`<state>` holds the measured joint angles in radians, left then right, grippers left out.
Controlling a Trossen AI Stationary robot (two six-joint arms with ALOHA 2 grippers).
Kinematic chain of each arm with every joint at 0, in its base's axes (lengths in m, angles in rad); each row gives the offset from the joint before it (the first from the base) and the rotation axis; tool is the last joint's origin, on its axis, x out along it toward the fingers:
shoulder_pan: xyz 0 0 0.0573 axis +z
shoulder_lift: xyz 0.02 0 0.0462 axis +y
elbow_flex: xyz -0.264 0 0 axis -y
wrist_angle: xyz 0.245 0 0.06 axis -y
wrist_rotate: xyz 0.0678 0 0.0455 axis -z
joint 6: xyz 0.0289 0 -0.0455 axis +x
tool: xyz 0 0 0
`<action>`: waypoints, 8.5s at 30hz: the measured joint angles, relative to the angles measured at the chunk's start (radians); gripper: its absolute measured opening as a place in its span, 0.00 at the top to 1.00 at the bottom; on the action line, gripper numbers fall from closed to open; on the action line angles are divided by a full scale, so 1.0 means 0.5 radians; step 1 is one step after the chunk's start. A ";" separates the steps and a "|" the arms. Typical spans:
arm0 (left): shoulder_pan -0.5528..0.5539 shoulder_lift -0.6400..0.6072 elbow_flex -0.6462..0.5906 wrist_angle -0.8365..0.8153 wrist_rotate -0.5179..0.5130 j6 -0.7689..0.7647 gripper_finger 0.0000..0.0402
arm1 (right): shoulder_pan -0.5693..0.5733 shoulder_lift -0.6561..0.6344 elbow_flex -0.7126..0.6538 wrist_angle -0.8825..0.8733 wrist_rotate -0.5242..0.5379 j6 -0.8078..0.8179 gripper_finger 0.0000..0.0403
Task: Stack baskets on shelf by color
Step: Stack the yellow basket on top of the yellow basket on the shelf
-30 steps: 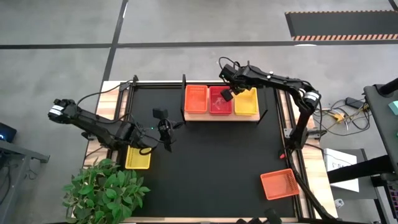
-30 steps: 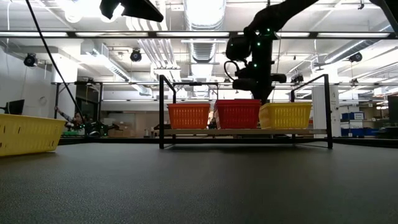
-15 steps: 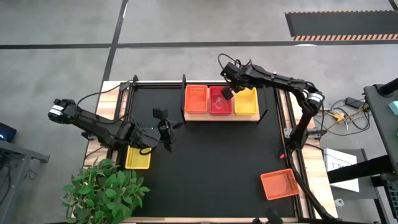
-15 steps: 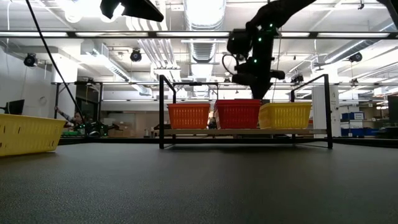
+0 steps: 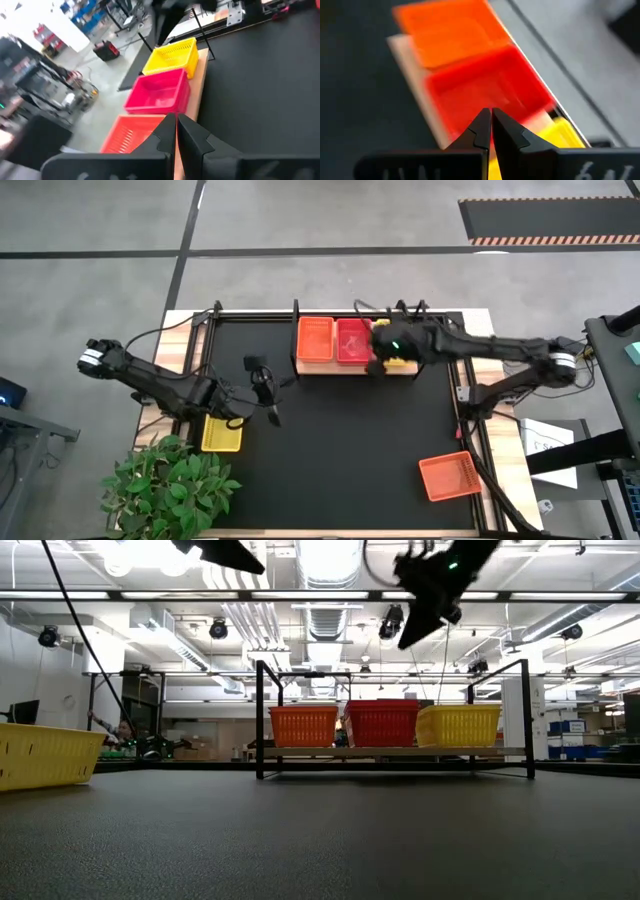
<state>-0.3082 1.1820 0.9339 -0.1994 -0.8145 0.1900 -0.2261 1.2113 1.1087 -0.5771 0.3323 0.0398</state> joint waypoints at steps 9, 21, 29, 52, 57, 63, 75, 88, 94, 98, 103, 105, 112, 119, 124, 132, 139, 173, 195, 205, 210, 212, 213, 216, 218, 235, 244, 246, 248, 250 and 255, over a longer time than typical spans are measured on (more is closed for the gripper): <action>-0.003 0.002 -0.146 0.019 0.139 -0.620 1.00 | 0.244 -0.529 -0.892 1.195 -0.260 -0.554 0.98; -0.003 0.199 -0.170 0.133 0.247 -0.893 1.00 | 0.243 -0.840 -1.230 1.601 -0.509 -0.753 0.98; 0.002 0.358 -0.093 0.041 0.549 -1.047 1.00 | 0.243 -0.857 -1.238 1.599 -0.509 -0.785 0.98; -0.037 0.352 0.236 -2.022 1.739 -3.252 1.00 | 0.242 -0.846 -1.237 1.596 -0.508 -0.961 0.98; -0.036 0.353 0.160 -1.985 1.731 -3.246 1.00 | 0.242 -0.848 -1.236 1.582 -0.508 -0.967 0.98; 0.025 0.354 -0.084 -1.694 1.726 -3.132 0.87 | 0.242 -0.850 -1.232 1.581 -0.508 -0.972 0.98; 0.107 0.354 -0.303 -1.478 1.719 -3.189 0.59 | 0.247 -0.851 -1.227 1.523 -0.631 -0.949 0.98; 0.103 0.532 -0.261 -1.490 1.637 -3.081 0.66 | 0.247 -0.851 -1.237 1.348 -0.744 -0.596 0.98; 0.054 0.535 0.082 -1.629 1.606 -3.013 0.73 | 0.247 -0.848 -1.240 1.193 -0.840 -0.436 0.98; 0.042 0.536 0.251 -2.159 1.458 -2.999 0.76 | 0.247 -0.848 -1.240 1.147 -0.841 -0.384 0.98; 0.051 0.453 0.163 -2.254 1.446 -2.923 0.76 | 0.247 -0.847 -1.254 1.148 -0.841 -0.337 0.98; 0.059 0.422 0.107 -2.258 1.510 -2.920 0.73 | 0.247 -0.847 -1.259 1.148 -0.841 -0.322 0.98; 0.080 0.290 -0.070 -2.242 1.602 -2.990 0.54 | 0.247 -0.846 -1.293 1.151 -0.839 -0.289 0.98; 0.082 0.250 -0.158 -1.973 1.749 -2.936 0.45 | 0.247 -0.846 -1.294 1.243 -0.838 -0.387 0.98; 0.110 0.251 -0.168 -1.912 1.690 -2.934 0.45 | 0.247 -0.846 -1.294 1.240 -0.838 -0.392 0.98; 0.121 0.268 -0.335 -1.793 1.668 -3.089 0.45 | 0.247 -0.846 -1.294 1.175 -0.838 -0.300 0.98; 0.119 0.332 -0.374 -1.656 1.644 -2.855 0.61 | 0.247 -0.845 -1.294 1.163 -0.838 -0.286 0.98; 0.109 0.419 0.026 -0.402 1.730 -0.245 1.00 | 0.527 0.000 -0.526 1.380 -1.255 -0.432 0.58; 0.103 0.475 0.016 -0.403 1.782 0.068 1.00 | 0.460 1.087 0.434 0.865 -1.892 -0.913 0.58; 0.103 0.475 0.017 -0.400 1.784 0.078 1.00 | 0.459 1.154 0.535 0.726 -2.028 -1.025 0.83; 0.103 0.475 0.017 -0.358 1.774 0.084 0.95 | 0.459 1.154 0.534 0.687 -2.032 -1.108 0.96; 0.103 0.475 0.017 -0.328 1.775 0.108 0.90 | 0.459 1.154 0.534 0.688 -2.032 -1.114 0.97; 0.103 0.475 0.017 -0.324 1.774 0.115 0.87 | 0.459 1.154 0.534 0.687 -2.032 -1.114 0.97; 0.103 0.475 0.017 -0.314 1.774 0.117 0.77 | 0.459 1.154 0.534 0.664 -2.030 -1.114 0.98; 0.103 0.475 0.016 -0.314 1.774 0.109 0.72 | 0.459 1.154 0.534 0.631 -2.027 -1.124 0.98; 0.101 0.237 0.044 -0.424 1.595 0.110 0.60 | 0.555 0.930 0.531 0.152 -1.652 -1.177 0.98; 0.100 0.090 0.012 -0.302 1.501 0.125 0.60 | 0.633 0.611 0.509 -0.207 -1.104 -0.957 0.98; 0.099 0.076 0.007 -0.302 1.493 0.154 0.60 | 0.634 0.529 0.470 -0.215 -1.014 -0.916 0.98; 0.100 0.053 -0.003 -0.296 1.487 0.173 0.60 | 0.630 0.432 0.410 -0.207 -0.943 -0.911 0.98; 0.099 0.030 -0.007 -0.295 1.481 0.176 0.60 | 0.630 0.337 0.363 -0.192 -0.864 -0.918 0.98; 0.099 0.024 -0.009 -0.288 1.453 0.173 0.60 | 0.625 0.109 0.238 -0.115 -0.581 -0.930 0.98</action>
<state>-0.2584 1.1942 0.9295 -0.3432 -0.0881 0.2764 0.0865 1.2660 1.2279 -0.6348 0.0417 -0.4252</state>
